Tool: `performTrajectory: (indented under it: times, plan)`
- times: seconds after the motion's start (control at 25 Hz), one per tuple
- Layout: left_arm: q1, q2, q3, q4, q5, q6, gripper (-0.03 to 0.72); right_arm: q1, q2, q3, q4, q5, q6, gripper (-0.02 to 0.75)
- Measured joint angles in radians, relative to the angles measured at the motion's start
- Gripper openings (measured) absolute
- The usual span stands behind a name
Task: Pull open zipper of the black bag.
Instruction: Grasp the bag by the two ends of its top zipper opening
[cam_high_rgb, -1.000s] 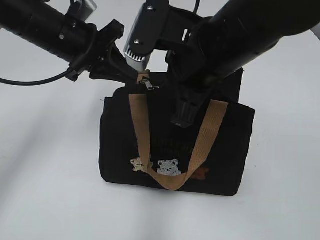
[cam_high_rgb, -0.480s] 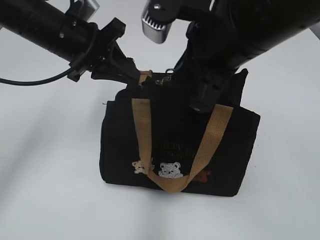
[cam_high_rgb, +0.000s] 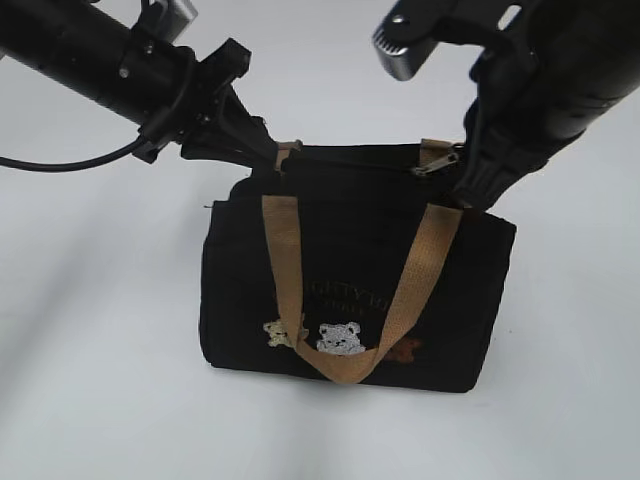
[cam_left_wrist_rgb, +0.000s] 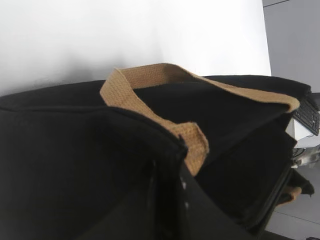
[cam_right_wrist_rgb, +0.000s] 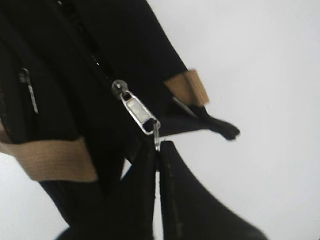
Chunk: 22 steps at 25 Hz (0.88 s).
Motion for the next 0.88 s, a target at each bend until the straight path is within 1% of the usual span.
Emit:
performTrajectory:
  times: [0.28, 0.44, 0.56, 0.68, 0.72, 0.8, 0.88]
  plan:
    - [0.0, 0.0, 0.0, 0.008, -0.001, 0.0, 0.02, -0.126, -0.004, 0.0, -0.021, 0.118, 0.12, -0.001]
    - [0.0, 0.0, 0.0, 0.008, -0.001, 0.0, 0.02, -0.18, -0.005, 0.0, -0.021, 0.156, 0.159, -0.001]
    - [0.0, 0.0, 0.0, 0.008, -0.001, 0.0, 0.02, -0.201, -0.005, 0.0, -0.006, 0.166, 0.168, -0.001]
    - [0.0, 0.0, 0.0, 0.012, 0.002, 0.0, 0.02, -0.203, -0.005, 0.0, 0.034, 0.167, 0.173, 0.001]
    - [0.0, 0.0, 0.0, 0.013, 0.008, 0.0, 0.02, -0.203, -0.005, 0.0, 0.054, 0.168, 0.176, 0.013]
    - [0.0, -0.001, 0.0, 0.015, 0.024, 0.0, 0.039, -0.203, -0.011, 0.0, 0.094, 0.183, 0.178, 0.076]
    - [0.0, -0.011, 0.0, 0.039, 0.052, 0.0, 0.087, -0.203, -0.025, 0.0, 0.136, 0.206, 0.179, 0.199]
